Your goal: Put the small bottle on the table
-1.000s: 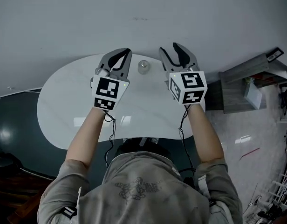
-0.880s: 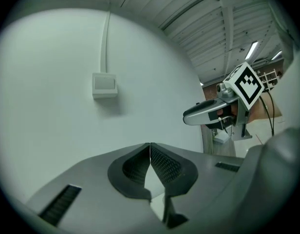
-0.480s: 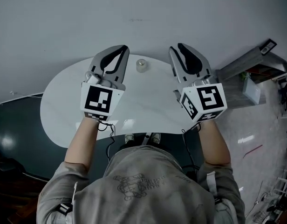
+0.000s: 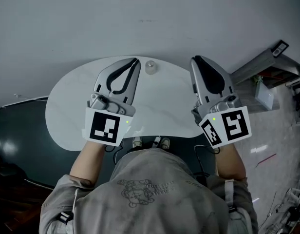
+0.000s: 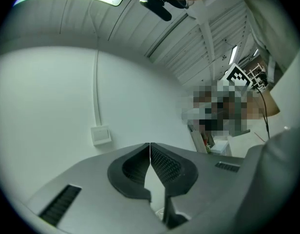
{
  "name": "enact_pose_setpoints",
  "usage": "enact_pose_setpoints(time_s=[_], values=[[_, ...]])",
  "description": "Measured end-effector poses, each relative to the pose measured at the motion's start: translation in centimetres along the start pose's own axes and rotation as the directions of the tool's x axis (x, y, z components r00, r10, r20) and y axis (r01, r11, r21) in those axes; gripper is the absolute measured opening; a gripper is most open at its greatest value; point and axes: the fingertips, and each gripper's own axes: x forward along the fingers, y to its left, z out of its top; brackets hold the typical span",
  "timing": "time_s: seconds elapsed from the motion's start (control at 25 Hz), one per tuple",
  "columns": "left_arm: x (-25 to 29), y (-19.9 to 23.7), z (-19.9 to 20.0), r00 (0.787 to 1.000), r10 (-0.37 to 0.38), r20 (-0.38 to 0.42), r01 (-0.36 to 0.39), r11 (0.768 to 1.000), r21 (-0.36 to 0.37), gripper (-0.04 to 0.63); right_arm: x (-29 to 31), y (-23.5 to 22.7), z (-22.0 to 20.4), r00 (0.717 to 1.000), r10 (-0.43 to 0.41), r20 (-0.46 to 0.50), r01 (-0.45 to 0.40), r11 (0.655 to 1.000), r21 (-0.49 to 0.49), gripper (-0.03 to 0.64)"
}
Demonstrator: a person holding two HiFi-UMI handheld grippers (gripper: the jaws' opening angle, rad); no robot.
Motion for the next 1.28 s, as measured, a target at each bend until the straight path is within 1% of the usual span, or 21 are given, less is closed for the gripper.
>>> enact_pose_setpoints(time_s=[0.12, 0.24, 0.4, 0.56, 0.72, 0.88, 1.08, 1.28], values=[[-1.2, -0.9, 0.2, 1.0, -0.012, -0.003, 0.012, 1.0, -0.018, 0.02, -1.2, 0.9, 0.4, 1.0, 0.001, 0.009, -0.001, 1.0, -0.002, 0.048], [-2.1, -1.6, 0.2, 1.0, -0.025, -0.008, 0.025, 0.999, -0.038, 0.02, -2.2, 1.6, 0.4, 1.0, 0.007, 0.013, -0.007, 1.0, 0.016, 0.048], [-3.0, -2.8, -0.2, 0.998, -0.045, -0.034, 0.045, 0.999, -0.011, 0.02, -3.4, 2.1, -0.6, 1.0, 0.016, -0.003, -0.015, 0.999, 0.038, 0.048], [-3.7, -4.0, -0.7, 0.997, -0.057, -0.05, 0.057, 0.998, -0.01, 0.02, -4.3, 2.6, -2.4, 0.998, 0.03, -0.047, -0.03, 0.999, 0.015, 0.044], [-4.2, -5.2, -1.9, 0.995, -0.072, -0.074, 0.068, 0.996, -0.049, 0.02, -5.0, 3.6, -4.4, 0.995, 0.05, -0.091, -0.048, 0.998, 0.032, 0.043], [-4.8, -6.3, -3.3, 0.992, -0.086, -0.093, 0.072, 0.987, -0.144, 0.02, -5.6, 4.8, -6.6, 0.988, 0.075, -0.135, -0.067, 0.996, 0.062, 0.043], [-5.8, -7.7, -4.8, 0.985, -0.108, -0.132, 0.085, 0.982, -0.17, 0.02, -6.4, 5.9, -8.5, 0.98, 0.096, -0.174, -0.08, 0.992, 0.093, 0.043], [-6.4, -8.4, -5.8, 0.982, -0.107, -0.155, 0.077, 0.98, -0.184, 0.02, -7.3, 6.7, -10.1, 0.974, 0.106, -0.2, -0.083, 0.989, 0.122, 0.043]])
